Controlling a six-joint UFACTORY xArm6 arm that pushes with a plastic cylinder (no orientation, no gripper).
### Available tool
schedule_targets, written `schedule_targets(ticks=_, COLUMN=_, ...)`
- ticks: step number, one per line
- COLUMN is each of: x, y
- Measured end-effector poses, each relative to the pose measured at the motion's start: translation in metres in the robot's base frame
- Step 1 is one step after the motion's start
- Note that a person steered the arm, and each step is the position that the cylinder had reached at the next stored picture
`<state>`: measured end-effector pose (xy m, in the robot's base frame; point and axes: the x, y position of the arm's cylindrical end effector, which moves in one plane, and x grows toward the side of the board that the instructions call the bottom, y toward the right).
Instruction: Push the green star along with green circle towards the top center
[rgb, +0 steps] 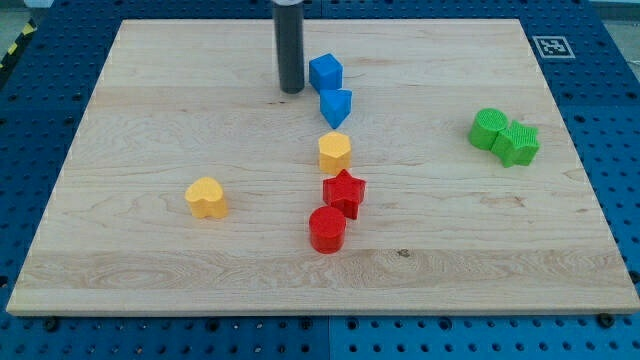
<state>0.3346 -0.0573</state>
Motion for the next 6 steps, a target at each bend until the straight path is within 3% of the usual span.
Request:
schedule_targets(ticks=1, x=-0.009, y=-0.045)
schedule_targets(ticks=2, x=-0.075, y=-0.048)
schedule_targets(ticks=3, x=-0.094, y=-0.016)
schedule_targets(ticks=5, x=-0.079, y=0.163)
schedule_targets(ticks=6, x=-0.031, y=0.229)
